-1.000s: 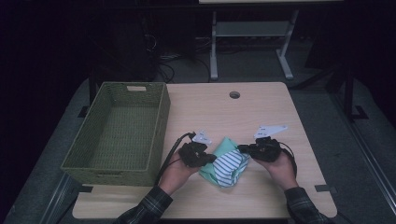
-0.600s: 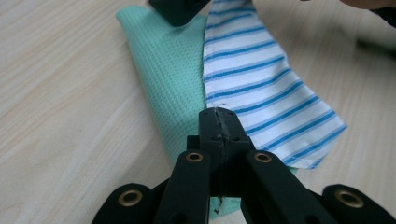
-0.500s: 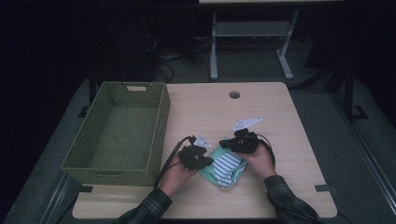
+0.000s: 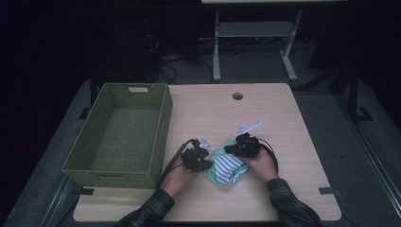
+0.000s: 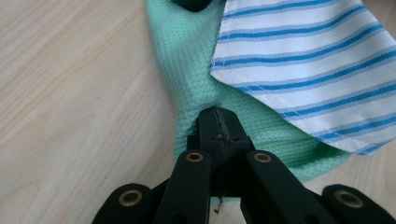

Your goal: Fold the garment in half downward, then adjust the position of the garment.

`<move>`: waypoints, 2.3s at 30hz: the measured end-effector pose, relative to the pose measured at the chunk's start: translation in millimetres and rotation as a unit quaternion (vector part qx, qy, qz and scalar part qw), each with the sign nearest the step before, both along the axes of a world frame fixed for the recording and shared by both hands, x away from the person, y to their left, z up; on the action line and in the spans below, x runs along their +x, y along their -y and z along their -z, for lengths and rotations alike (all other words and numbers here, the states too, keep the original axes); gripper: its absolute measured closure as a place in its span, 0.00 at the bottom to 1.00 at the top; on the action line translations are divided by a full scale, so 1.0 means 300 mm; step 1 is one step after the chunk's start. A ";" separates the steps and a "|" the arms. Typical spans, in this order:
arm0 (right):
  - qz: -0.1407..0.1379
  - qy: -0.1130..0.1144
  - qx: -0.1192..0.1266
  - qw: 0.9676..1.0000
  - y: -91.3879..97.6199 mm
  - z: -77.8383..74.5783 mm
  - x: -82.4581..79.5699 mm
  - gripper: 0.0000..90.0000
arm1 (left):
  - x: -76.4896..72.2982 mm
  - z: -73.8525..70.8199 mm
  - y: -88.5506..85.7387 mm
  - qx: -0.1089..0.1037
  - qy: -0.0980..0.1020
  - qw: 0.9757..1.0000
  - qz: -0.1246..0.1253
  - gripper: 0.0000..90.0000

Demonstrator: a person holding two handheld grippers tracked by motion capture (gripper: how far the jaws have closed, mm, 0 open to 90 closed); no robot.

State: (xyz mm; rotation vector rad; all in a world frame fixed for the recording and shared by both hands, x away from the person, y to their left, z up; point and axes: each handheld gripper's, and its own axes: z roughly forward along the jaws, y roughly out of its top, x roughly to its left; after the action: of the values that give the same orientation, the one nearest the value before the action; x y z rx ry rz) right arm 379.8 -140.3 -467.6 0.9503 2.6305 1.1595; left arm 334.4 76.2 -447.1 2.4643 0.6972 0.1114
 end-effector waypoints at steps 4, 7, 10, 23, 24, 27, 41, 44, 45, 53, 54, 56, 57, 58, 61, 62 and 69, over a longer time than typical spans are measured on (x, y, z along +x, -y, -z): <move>0.003 0.018 0.026 1.000 0.023 -0.030 -0.018 1.00 | -0.008 -0.031 -0.019 -0.021 0.001 1.000 0.000 1.00; 0.006 0.030 0.025 0.999 0.049 -0.048 -0.025 1.00 | -0.023 -0.051 -0.032 -0.034 -0.006 0.999 0.000 1.00; 0.018 0.030 0.012 0.999 0.085 -0.042 -0.035 1.00 | -0.054 -0.054 -0.037 -0.031 -0.014 0.999 0.011 1.00; 0.034 0.012 -0.020 0.999 0.158 0.006 -0.052 1.00 | -0.058 0.006 -0.012 0.010 -0.018 1.000 0.017 1.00; 0.031 0.012 -0.022 0.999 0.160 0.007 -0.055 1.00 | -0.056 0.006 -0.012 0.012 -0.016 1.000 0.017 1.00; 0.029 0.010 -0.023 0.999 0.167 0.007 -0.068 1.00 | -0.041 0.006 -0.016 0.013 -0.016 1.000 0.012 1.00; 0.018 -0.004 -0.027 0.999 0.219 0.000 -0.185 1.00 | 0.082 0.005 0.037 0.016 -0.006 1.000 -0.003 1.00; 0.011 -0.002 -0.032 0.999 0.225 -0.001 -0.201 1.00 | 0.108 0.006 0.053 0.008 -0.003 1.000 -0.001 1.00; 0.012 -0.005 -0.030 0.999 0.225 -0.002 -0.211 1.00 | 0.117 0.007 0.057 0.008 -0.002 1.000 0.001 1.00; -0.009 -0.014 -0.023 1.000 0.219 -0.001 -0.264 1.00 | 0.181 0.012 0.089 -0.003 -0.004 1.000 -0.001 1.00; -0.016 -0.016 -0.020 1.000 0.209 0.000 -0.271 1.00 | 0.196 0.014 0.096 -0.006 -0.006 1.000 -0.001 1.00; -0.020 -0.016 -0.017 1.000 0.204 0.002 -0.274 1.00 | 0.205 0.015 0.098 -0.008 -0.006 1.000 0.000 1.00; -0.021 -0.017 -0.016 1.000 0.198 0.001 -0.278 1.00 | 0.213 0.019 0.102 -0.016 -0.004 1.000 -0.003 1.00; -0.021 -0.018 -0.016 0.999 0.193 0.001 -0.280 1.00 | 0.223 0.018 0.103 -0.014 -0.005 1.000 0.000 1.00; -0.032 -0.019 -0.016 0.999 0.171 -0.001 -0.287 1.00 | 0.245 0.021 0.117 -0.022 -0.006 1.000 -0.006 1.00; -0.042 -0.015 -0.019 0.999 0.157 -0.001 -0.291 1.00 | 0.254 0.020 0.121 -0.021 -0.006 1.000 -0.004 1.00; -0.032 0.007 0.003 0.999 0.190 -0.034 -0.282 1.00 | 0.246 -0.014 0.085 -0.028 -0.001 1.000 0.000 0.98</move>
State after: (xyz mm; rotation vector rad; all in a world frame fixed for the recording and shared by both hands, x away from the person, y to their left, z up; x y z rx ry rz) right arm 295.3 -197.4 -457.5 0.8630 2.6663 1.1841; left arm 408.1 50.9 -442.9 2.4119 0.6923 0.0889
